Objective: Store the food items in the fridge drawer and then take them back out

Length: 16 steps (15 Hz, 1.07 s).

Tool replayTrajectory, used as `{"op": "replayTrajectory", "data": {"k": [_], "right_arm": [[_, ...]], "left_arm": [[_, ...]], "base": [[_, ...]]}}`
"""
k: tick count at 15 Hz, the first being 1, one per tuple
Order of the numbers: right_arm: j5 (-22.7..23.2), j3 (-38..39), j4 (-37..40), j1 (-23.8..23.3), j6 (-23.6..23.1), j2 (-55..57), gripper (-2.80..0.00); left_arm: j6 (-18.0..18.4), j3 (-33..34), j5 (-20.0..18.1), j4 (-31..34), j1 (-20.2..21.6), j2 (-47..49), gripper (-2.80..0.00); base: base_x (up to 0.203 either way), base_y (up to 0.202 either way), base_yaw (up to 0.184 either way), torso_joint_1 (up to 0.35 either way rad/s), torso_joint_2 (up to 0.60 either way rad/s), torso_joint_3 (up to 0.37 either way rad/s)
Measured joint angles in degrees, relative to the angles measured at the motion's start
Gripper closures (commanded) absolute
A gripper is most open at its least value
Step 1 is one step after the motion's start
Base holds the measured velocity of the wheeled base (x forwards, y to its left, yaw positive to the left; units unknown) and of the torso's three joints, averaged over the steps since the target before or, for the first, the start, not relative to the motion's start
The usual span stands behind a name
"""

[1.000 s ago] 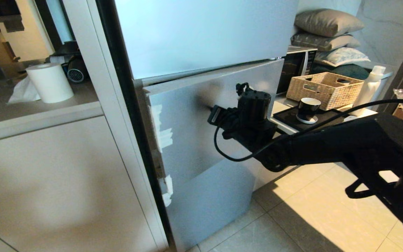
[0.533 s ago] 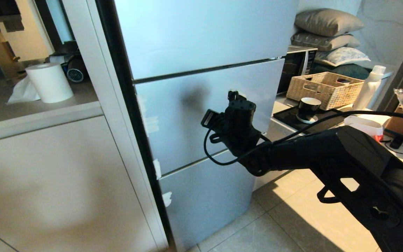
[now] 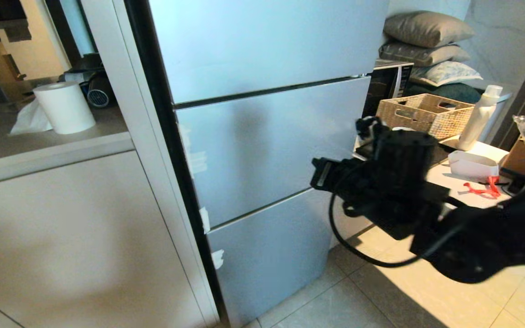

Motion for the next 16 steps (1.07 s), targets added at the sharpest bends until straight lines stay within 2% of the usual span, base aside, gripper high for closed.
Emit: {"op": "replayTrajectory", "data": {"k": [3, 6, 7, 8, 12, 14, 16], "right_arm": [[-3.68, 15.91, -0.25, -0.43, -2.45, -18.02, 0.00], [-13.45, 29.54, 5.06, -2.53, -3.46, -32.92, 0.00], [-15.05, 33.24, 7.74, -5.32, -4.20, -37.09, 0.00], [-13.75, 36.30, 10.66, -9.37, -5.76, -41.53, 0.00], [2.64, 45.40, 26.05, -26.05, -15.36, -63.38, 0.00], [7.74, 49.33, 33.11, -30.62, -18.96, -75.52, 0.00], [10.87, 51.97, 40.60, -33.58, -22.07, -87.16, 0.00]], "left_arm": [[0.00, 0.00, 0.01, 0.00, 0.00, 0.00, 0.00], [0.00, 0.00, 0.02, 0.00, 0.00, 0.00, 0.00], [-0.02, 0.00, 0.02, 0.00, 0.00, 0.00, 0.00], [0.00, 0.00, 0.02, 0.00, 0.00, 0.00, 0.00], [0.00, 0.00, 0.00, 0.00, 0.00, 0.00, 0.00], [0.00, 0.00, 0.03, -0.02, 0.00, 0.00, 0.00], [0.00, 0.00, 0.01, 0.00, 0.00, 0.00, 0.00]], "base": [[0.000, 0.000, 0.000, 0.000, 0.00, 0.000], [0.000, 0.000, 0.000, 0.000, 0.00, 0.000], [0.000, 0.000, 0.000, 0.000, 0.00, 0.000], [0.000, 0.000, 0.000, 0.000, 0.00, 0.000], [0.000, 0.000, 0.000, 0.000, 0.00, 0.000], [0.000, 0.000, 0.000, 0.000, 0.00, 0.000], [0.000, 0.000, 0.000, 0.000, 0.00, 0.000]]}}
